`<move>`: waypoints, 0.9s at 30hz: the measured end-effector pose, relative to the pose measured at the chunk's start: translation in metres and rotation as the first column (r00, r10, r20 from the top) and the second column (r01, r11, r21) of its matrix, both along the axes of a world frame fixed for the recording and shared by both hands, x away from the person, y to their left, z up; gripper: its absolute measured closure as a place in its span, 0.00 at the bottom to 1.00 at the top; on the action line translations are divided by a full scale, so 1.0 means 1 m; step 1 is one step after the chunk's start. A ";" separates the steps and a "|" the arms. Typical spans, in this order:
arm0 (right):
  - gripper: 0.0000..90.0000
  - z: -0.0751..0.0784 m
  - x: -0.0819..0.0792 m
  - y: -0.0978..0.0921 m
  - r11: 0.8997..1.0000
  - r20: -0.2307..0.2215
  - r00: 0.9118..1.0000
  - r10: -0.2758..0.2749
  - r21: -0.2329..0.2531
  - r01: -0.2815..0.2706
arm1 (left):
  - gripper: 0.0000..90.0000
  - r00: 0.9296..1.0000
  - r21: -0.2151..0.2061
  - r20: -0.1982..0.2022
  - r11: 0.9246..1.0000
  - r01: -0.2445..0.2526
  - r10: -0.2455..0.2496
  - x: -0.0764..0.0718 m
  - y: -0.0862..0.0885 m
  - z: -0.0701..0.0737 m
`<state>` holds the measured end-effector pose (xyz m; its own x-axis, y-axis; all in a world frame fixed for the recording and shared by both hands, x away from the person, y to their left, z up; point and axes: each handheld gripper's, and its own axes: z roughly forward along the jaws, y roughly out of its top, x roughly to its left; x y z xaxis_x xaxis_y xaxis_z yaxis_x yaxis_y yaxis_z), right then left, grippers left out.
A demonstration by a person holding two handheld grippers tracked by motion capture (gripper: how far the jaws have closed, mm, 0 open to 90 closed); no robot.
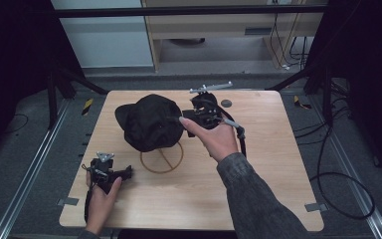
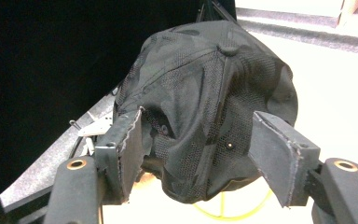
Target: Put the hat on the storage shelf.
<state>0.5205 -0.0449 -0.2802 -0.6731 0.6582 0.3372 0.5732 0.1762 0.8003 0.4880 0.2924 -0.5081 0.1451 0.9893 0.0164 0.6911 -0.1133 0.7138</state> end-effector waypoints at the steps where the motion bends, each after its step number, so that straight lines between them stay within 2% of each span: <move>1: 0.38 0.001 -0.001 -0.001 1.000 0.009 1.000 0.000 -0.004 0.001 | 0.00 1.000 0.000 0.000 1.000 0.000 0.000 0.000 0.000 0.000; 8: 0.31 0.008 -0.006 -0.008 1.000 0.023 1.000 -0.007 -0.009 0.008 | 0.00 1.000 0.000 0.000 1.000 0.000 0.000 0.000 0.000 0.000; 9: 0.26 0.010 -0.007 -0.010 1.000 0.037 0.999 -0.012 -0.018 0.012 | 0.00 1.000 0.000 0.000 1.000 0.002 -0.002 0.000 0.000 0.000; 14: 0.16 0.010 -0.011 -0.012 0.998 0.056 0.998 -0.038 -0.052 0.041 | 0.00 1.000 0.002 -0.002 1.000 0.006 -0.006 0.000 0.000 0.000; 17: 0.12 0.009 -0.013 -0.014 0.997 0.064 0.997 -0.048 -0.057 0.051 | 0.00 1.000 0.002 -0.002 1.000 0.006 -0.006 0.000 0.000 0.000; 21: 0.08 0.009 -0.016 -0.018 0.996 0.101 0.993 -0.058 -0.063 0.064 | 0.00 1.000 0.000 0.000 1.000 0.003 -0.003 0.000 -0.001 0.000; 26: 0.08 0.006 -0.020 -0.024 0.991 0.146 0.987 -0.071 -0.103 0.087 | 0.00 1.000 0.002 -0.002 1.000 0.002 -0.002 0.000 -0.001 0.000; 27: 0.07 0.005 -0.023 -0.028 0.986 0.160 0.984 -0.074 -0.134 0.096 | 0.00 1.000 0.002 -0.002 1.000 0.002 -0.002 0.000 -0.001 0.000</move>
